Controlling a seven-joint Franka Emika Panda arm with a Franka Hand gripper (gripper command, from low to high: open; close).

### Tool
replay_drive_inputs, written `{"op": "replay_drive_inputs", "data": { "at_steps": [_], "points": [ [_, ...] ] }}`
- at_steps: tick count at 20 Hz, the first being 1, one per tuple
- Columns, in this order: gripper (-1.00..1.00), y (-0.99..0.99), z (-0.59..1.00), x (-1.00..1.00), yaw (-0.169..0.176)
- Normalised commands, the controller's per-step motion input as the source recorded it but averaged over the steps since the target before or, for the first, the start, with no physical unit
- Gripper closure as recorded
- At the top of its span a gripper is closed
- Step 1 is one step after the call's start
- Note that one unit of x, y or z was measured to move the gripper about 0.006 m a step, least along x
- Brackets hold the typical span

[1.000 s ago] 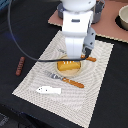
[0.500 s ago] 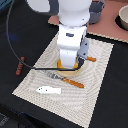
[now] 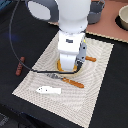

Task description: Interact with the objects in diverse but meaningful ways.

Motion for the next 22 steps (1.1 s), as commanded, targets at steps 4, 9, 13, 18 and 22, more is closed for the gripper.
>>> {"op": "replay_drive_inputs", "data": {
  "at_steps": [4,9,13,18,22],
  "points": [
    [-1.0,-0.05,-0.01,-0.04,0.091],
    [-1.0,-0.04,-0.16,0.0,0.055],
    [-1.0,0.0,-0.24,0.0,0.044],
    [-1.0,0.0,-0.23,0.0,0.042],
    [-1.0,-0.03,-0.17,0.0,0.037]
  ]
}}
